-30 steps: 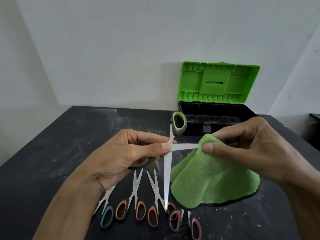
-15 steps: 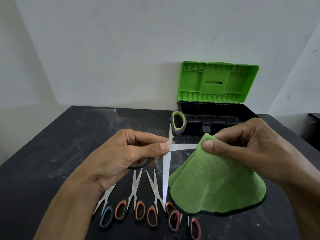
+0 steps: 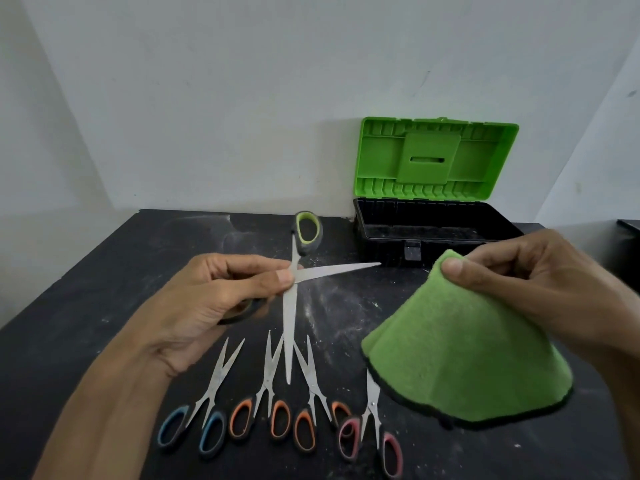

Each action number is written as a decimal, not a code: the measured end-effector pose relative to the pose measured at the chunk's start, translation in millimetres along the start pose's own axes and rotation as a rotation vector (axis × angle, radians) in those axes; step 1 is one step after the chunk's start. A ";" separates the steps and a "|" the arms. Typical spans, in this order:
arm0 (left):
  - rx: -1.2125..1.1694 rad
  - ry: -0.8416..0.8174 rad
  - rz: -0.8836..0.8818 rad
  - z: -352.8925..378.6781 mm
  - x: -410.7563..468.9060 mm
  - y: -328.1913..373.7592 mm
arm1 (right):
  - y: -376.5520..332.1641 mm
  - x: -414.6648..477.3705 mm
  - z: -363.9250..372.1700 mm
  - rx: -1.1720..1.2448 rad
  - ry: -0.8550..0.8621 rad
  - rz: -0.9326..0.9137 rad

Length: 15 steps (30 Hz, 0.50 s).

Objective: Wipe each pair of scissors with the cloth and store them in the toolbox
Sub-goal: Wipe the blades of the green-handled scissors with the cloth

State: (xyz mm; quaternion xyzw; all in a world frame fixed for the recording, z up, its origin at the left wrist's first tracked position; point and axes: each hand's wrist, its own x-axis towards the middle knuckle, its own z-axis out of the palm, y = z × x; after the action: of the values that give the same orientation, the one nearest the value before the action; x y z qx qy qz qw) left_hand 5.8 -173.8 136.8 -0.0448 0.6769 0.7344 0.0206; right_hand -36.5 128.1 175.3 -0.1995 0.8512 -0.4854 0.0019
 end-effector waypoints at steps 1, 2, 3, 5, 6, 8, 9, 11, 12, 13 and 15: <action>-0.007 0.012 -0.005 0.9 0.7 -0.9 | 1.0 0.0 -1.2 0.006 0.008 0.008; -0.010 0.015 -0.009 3.9 1.5 -2.0 | 2.1 0.5 -1.2 0.009 0.007 0.015; -0.013 0.014 -0.012 8.0 2.5 -2.8 | 2.8 0.9 -0.5 0.006 -0.004 0.018; -0.021 0.014 -0.019 15.0 5.3 -4.5 | 3.8 1.7 2.4 -0.003 -0.042 0.026; -0.029 0.018 -0.023 16.6 7.3 -5.1 | 5.3 2.2 3.6 -0.006 -0.067 0.030; -0.050 0.036 -0.026 16.9 10.9 -6.2 | 11.0 4.9 4.2 -0.018 -0.114 0.043; -0.058 0.043 -0.025 17.1 12.3 -6.9 | 15.0 7.2 3.6 -0.027 -0.130 0.055; -0.068 0.055 -0.020 18.7 14.0 -9.5 | 27.3 13.7 2.2 -0.031 -0.166 0.107; -0.075 0.056 -0.020 19.9 14.5 -11.2 | 34.3 17.7 2.3 -0.027 -0.181 0.153; -0.084 0.050 -0.022 21.3 14.9 -12.8 | 43.4 22.0 2.5 -0.033 -0.198 0.199; -0.103 0.049 -0.028 23.4 16.0 -15.7 | 66.9 30.0 3.5 -0.131 -0.244 0.261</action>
State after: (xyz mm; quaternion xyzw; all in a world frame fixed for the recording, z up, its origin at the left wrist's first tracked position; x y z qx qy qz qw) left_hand -9.5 -149.6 121.6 -0.0733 0.6379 0.7665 0.0120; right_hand -86.0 145.0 123.9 -0.1443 0.8931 -0.3969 0.1550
